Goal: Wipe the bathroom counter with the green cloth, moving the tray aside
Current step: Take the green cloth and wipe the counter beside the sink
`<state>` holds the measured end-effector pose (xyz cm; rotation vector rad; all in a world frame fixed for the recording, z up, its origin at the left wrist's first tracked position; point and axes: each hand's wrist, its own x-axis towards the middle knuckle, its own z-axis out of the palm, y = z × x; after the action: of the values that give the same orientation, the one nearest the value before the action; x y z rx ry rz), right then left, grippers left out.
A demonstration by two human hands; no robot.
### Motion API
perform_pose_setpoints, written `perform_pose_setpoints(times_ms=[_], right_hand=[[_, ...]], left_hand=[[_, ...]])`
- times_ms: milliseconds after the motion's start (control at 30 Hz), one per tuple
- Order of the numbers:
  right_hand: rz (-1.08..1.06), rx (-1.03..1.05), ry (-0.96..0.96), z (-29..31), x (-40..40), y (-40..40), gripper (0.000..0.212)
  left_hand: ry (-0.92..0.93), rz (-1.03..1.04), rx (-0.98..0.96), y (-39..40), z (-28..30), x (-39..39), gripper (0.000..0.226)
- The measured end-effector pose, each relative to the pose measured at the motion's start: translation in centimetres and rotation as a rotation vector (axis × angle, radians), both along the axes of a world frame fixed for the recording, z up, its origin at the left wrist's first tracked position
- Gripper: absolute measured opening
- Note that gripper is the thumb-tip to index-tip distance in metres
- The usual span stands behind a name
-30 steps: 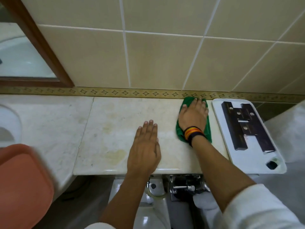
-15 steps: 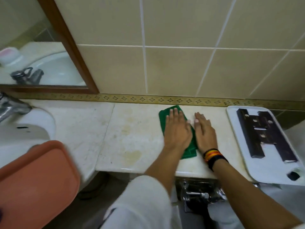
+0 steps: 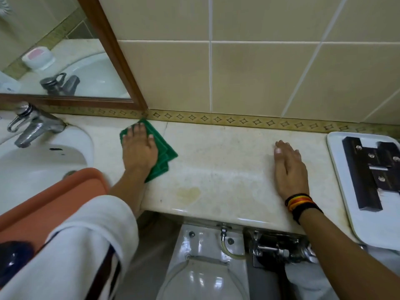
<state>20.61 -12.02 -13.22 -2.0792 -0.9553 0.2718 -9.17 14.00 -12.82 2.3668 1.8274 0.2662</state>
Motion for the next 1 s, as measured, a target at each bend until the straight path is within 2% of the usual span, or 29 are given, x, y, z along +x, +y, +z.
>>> perform_pose_setpoints(times_ms=[67, 167, 300, 367, 500, 600, 667, 767, 867, 1000], right_hand=[[0.014, -0.023, -0.013, -0.1, 0.2, 0.2, 0.061], [0.029, -0.059, -0.037, -0.1, -0.1, 0.2, 0.063], [0.036, -0.083, -0.048, 0.0, -0.3, 0.2, 0.062], [0.043, -0.092, -0.061, -0.2, -0.2, 0.0, 0.062], [0.022, -0.064, -0.075, -0.6, 0.1, -0.1, 0.057], [0.005, -0.049, -0.063, -0.5, 0.0, 0.1, 0.055], [0.012, -0.07, -0.076, -0.8, 0.1, 0.3, 0.056], [0.026, -0.098, -0.1, -0.8, 0.0, 0.4, 0.058], [0.031, -0.109, -0.099, -0.6, -0.2, 0.4, 0.062], [0.09, -0.125, -0.118, -0.4, -0.4, -0.4, 0.059]], left_hand=[[0.045, 0.053, -0.004, -1.0, -0.3, -0.1, 0.062], [0.055, 0.068, -0.011, -8.5, -0.2, 2.1, 0.067], [0.006, -0.106, -0.011, -21.3, -0.2, 8.2, 0.067], [-0.031, -0.207, -0.04, -24.2, 0.1, 11.8, 0.067], [0.016, -0.271, -0.049, -18.1, 0.3, 13.3, 0.067], [0.061, -0.09, -0.006, -10.6, -0.3, 9.6, 0.067], [0.061, -0.007, -0.021, -8.9, -0.6, 7.0, 0.067], [0.06, 0.012, 0.007, -13.6, -0.6, 5.9, 0.068], [0.063, -0.113, 0.002, -20.6, -0.5, 6.4, 0.068], [0.057, -0.26, -0.059, -20.6, -0.4, 6.0, 0.069]])
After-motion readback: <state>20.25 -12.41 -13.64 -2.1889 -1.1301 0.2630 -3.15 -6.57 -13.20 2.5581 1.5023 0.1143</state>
